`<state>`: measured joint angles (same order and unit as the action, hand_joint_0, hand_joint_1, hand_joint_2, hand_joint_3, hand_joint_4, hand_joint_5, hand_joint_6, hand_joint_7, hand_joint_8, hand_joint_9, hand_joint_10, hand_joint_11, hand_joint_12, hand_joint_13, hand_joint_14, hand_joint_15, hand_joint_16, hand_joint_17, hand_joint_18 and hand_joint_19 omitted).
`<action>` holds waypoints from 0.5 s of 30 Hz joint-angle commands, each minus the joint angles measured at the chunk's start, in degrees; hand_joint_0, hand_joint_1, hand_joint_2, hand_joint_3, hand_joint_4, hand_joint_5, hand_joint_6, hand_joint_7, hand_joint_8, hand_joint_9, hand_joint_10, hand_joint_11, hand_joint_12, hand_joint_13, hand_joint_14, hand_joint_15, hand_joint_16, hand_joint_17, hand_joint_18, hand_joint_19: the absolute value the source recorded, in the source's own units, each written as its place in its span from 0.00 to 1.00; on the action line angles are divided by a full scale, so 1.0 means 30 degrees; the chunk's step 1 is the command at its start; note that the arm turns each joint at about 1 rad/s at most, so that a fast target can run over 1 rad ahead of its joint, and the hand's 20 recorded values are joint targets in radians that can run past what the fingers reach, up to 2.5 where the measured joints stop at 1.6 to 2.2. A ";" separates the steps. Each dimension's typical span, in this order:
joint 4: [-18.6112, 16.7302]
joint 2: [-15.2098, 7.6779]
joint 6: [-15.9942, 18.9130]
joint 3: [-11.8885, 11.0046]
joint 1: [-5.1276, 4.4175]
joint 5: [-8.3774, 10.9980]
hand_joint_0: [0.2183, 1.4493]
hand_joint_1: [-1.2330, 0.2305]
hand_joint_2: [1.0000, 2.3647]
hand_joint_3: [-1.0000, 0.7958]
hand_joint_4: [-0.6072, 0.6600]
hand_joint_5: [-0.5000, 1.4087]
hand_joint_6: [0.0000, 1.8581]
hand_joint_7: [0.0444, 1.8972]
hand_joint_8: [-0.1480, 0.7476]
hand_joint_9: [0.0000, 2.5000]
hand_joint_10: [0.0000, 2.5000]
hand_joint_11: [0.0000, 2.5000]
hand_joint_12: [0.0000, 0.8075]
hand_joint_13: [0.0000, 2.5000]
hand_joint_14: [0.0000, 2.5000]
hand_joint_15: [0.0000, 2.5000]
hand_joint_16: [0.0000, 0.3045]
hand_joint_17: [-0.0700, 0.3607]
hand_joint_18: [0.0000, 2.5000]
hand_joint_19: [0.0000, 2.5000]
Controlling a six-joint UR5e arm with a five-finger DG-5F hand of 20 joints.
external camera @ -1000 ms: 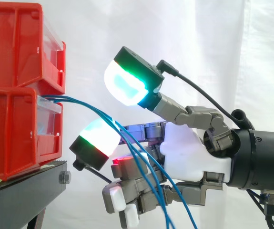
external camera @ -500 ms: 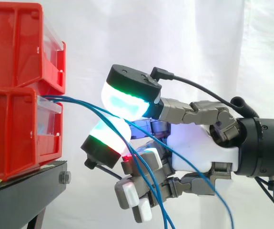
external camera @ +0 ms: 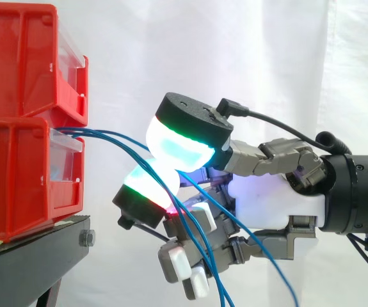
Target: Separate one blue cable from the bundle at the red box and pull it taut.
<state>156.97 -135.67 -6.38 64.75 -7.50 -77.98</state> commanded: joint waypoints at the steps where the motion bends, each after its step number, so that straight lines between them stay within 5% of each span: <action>1: 0.0089 0.0164 -0.0012 0.0008 -0.0018 0.0008 0.43 0.24 0.00 0.28 0.53 0.17 0.49 0.60 0.49 0.46 0.01 0.47 0.47 0.40 0.01 0.30 0.18 0.44 0.33 0.34; 15: 0.0411 0.0193 0.0076 0.0008 -0.0077 0.0184 0.29 0.33 0.00 0.28 0.57 0.17 0.48 0.58 0.51 0.48 0.01 0.47 0.48 0.41 0.01 0.30 0.18 0.45 0.33 0.35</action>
<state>158.19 -135.12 -6.18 64.75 -7.64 -77.66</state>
